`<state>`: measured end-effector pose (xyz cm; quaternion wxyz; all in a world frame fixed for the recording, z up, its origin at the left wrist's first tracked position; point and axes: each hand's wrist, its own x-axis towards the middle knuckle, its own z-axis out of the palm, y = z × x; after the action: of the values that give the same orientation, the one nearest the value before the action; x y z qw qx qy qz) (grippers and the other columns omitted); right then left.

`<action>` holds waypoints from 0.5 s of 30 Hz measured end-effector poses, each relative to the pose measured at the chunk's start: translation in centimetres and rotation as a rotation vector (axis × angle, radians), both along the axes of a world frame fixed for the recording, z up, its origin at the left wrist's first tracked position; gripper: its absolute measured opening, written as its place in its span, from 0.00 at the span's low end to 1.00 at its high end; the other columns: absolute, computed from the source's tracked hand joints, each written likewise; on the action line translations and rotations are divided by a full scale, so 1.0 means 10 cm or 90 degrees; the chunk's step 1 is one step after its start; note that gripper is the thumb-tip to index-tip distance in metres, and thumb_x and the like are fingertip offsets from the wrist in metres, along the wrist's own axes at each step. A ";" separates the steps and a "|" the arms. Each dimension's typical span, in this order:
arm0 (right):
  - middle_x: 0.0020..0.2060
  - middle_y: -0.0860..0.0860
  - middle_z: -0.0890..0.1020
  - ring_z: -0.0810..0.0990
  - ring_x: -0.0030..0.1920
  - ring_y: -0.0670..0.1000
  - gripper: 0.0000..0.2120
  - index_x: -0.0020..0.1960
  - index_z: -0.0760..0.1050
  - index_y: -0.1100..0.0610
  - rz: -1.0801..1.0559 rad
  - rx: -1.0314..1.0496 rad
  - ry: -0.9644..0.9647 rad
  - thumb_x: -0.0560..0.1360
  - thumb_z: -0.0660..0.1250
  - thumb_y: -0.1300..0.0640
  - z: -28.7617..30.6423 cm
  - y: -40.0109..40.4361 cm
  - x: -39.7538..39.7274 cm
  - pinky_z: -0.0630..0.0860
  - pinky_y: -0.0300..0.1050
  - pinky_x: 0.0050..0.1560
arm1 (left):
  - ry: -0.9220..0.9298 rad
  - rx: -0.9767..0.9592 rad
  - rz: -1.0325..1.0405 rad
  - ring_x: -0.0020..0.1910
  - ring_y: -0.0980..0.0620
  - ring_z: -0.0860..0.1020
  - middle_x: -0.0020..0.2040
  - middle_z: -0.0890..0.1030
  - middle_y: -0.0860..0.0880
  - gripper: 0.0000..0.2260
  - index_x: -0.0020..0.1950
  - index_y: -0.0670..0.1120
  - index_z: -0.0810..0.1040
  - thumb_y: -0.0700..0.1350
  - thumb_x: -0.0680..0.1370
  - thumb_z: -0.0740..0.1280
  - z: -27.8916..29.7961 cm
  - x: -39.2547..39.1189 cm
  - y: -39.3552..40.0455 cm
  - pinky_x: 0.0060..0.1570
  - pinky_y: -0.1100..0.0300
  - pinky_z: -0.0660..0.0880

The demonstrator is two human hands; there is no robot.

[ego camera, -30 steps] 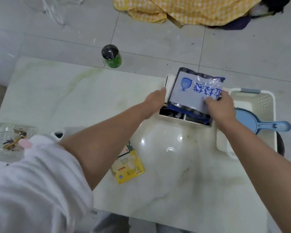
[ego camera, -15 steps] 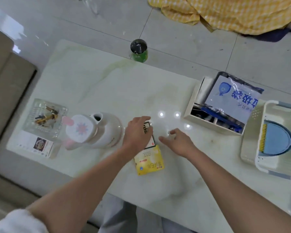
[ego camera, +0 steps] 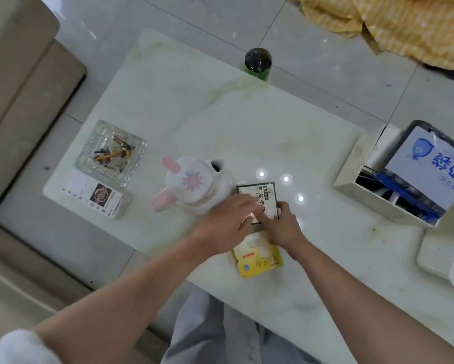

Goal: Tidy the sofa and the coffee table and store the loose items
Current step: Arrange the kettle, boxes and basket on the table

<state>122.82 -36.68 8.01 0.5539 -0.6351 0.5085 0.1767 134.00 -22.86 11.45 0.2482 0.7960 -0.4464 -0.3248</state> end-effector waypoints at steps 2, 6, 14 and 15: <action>0.59 0.56 0.77 0.79 0.56 0.55 0.29 0.66 0.68 0.50 -0.026 -0.033 -0.016 0.72 0.71 0.38 -0.02 -0.10 0.07 0.80 0.60 0.56 | 0.013 0.004 0.073 0.58 0.58 0.76 0.58 0.79 0.59 0.11 0.59 0.54 0.80 0.47 0.79 0.64 0.12 -0.03 0.33 0.58 0.61 0.73; 0.63 0.56 0.76 0.78 0.57 0.54 0.35 0.71 0.66 0.49 -0.042 -0.151 -0.024 0.70 0.70 0.35 0.02 -0.24 0.11 0.77 0.53 0.58 | -0.017 0.033 0.311 0.38 0.60 0.76 0.40 0.78 0.58 0.08 0.40 0.54 0.77 0.56 0.74 0.64 0.31 0.02 1.10 0.37 0.58 0.75; 0.80 0.58 0.41 0.51 0.78 0.64 0.64 0.81 0.39 0.46 0.379 -0.348 -0.001 0.60 0.76 0.31 0.04 0.50 -0.61 0.69 0.61 0.69 | -0.011 0.063 0.427 0.53 0.57 0.74 0.56 0.74 0.59 0.22 0.60 0.57 0.73 0.54 0.68 0.75 0.44 0.73 1.32 0.42 0.64 0.74; 0.79 0.59 0.37 0.50 0.78 0.66 0.65 0.81 0.37 0.47 0.442 -0.379 0.010 0.60 0.76 0.32 -0.01 0.57 -0.61 0.69 0.61 0.69 | 0.005 0.088 0.369 0.50 0.56 0.75 0.53 0.76 0.57 0.20 0.58 0.55 0.75 0.53 0.69 0.76 0.43 0.79 1.22 0.42 0.61 0.75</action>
<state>116.76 -31.03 7.95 0.2513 -0.8984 0.2979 0.2026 141.89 -10.69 15.71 0.2774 0.9041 -0.1762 -0.2731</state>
